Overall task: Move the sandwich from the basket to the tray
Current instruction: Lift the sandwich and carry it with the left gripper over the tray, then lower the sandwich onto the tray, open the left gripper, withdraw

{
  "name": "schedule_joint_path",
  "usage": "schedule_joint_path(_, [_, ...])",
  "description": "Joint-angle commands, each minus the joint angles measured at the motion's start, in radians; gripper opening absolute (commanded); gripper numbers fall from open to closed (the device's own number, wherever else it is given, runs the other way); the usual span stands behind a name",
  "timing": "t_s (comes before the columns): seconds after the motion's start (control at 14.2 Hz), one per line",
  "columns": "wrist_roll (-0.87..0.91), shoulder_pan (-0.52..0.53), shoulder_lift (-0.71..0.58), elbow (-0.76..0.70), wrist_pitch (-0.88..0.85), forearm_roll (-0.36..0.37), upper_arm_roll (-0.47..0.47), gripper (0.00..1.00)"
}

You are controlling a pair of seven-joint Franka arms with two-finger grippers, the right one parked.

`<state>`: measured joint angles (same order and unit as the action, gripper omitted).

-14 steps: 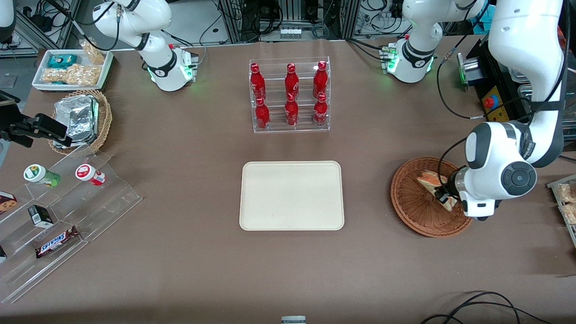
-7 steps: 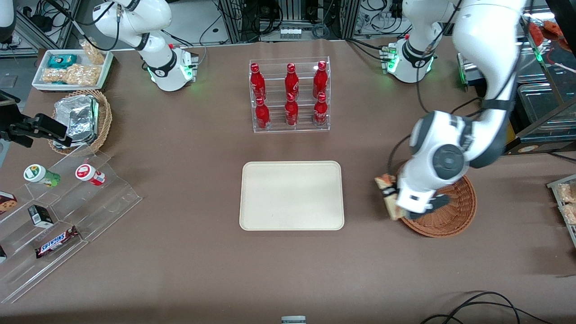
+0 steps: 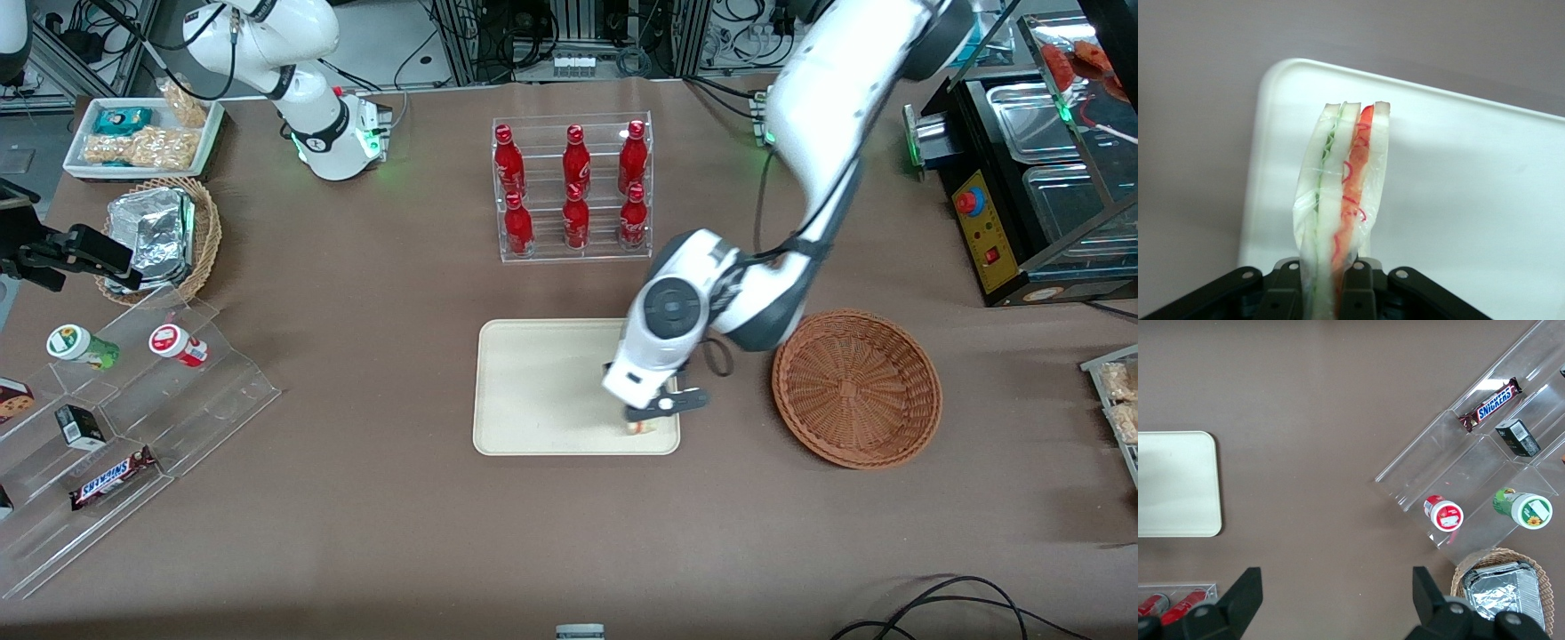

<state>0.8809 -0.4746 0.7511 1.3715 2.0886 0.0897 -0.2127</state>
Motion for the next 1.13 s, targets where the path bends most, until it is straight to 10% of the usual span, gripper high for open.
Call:
schedule_joint_path(0.0, [0.056, -0.062, 0.128, -0.173, 0.005, 0.019, 0.01, 0.02])
schedule_joint_path(0.28, [0.069, -0.098, 0.151, -0.167, 0.07, 0.022, 0.01, 0.07])
schedule_joint_path(0.35, [0.064, -0.101, 0.148, -0.16, 0.07, 0.022, 0.01, 0.25])
schedule_joint_path(0.49, [0.059, -0.099, 0.14, -0.143, 0.07, 0.024, 0.01, 1.0])
schedule_joint_path(1.06, [0.058, -0.033, -0.224, 0.024, -0.094, 0.039, 0.038, 1.0])
